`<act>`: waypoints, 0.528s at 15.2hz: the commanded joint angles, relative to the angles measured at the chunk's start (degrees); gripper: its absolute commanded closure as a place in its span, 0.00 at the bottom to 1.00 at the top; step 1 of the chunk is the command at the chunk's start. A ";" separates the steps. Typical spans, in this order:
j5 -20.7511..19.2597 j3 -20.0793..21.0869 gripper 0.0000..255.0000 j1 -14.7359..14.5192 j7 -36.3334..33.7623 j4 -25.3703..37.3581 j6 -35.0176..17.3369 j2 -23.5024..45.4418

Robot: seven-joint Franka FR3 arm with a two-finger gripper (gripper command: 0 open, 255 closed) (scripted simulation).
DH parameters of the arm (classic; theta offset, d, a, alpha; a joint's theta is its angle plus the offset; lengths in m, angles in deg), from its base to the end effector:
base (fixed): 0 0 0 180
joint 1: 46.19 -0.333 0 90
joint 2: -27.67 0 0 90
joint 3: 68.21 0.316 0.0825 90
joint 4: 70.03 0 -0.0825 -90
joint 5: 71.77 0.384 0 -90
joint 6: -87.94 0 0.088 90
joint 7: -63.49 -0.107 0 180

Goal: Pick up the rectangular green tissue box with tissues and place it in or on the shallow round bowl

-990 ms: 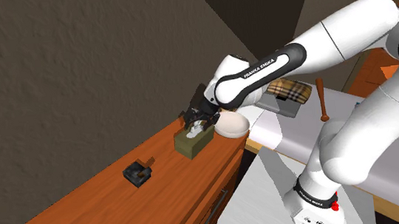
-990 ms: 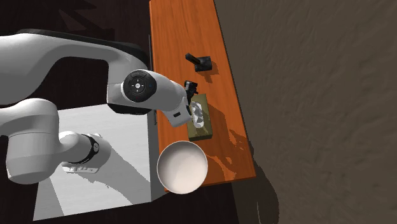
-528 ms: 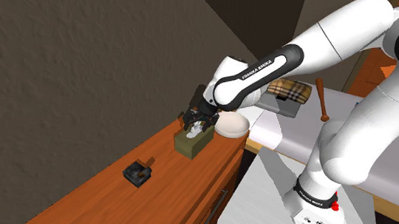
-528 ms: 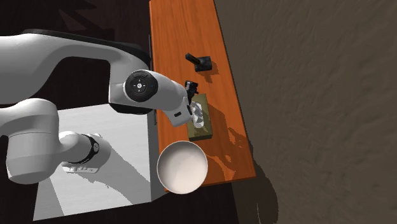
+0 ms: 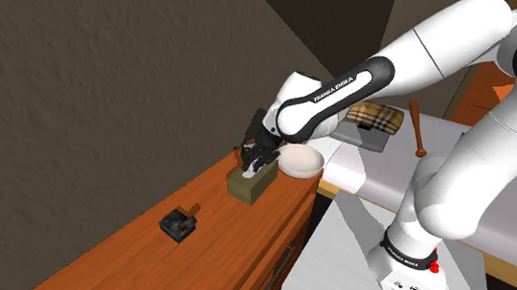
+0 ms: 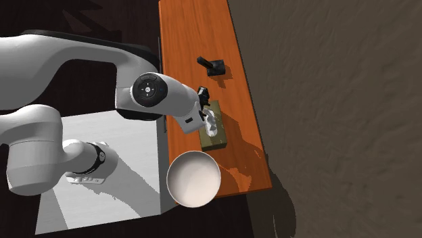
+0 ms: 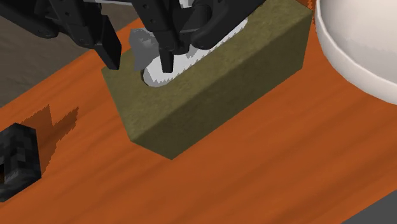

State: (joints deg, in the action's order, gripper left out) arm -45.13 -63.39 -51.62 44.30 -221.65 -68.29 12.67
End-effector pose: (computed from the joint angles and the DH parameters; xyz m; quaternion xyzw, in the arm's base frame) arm 0.4336 0.0608 0.3631 -0.9422 0.2658 -0.1324 0.1554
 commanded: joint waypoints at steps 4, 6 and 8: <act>-0.44 -0.04 1.00 0.31 -0.26 -0.03 0.71 -0.42; -1.50 0.19 1.00 0.85 -1.28 0.49 2.49 -1.71; -2.45 0.37 1.00 1.34 -2.21 1.08 4.26 -2.92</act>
State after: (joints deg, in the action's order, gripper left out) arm -47.10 -63.09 -50.53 42.55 -220.81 -64.88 10.34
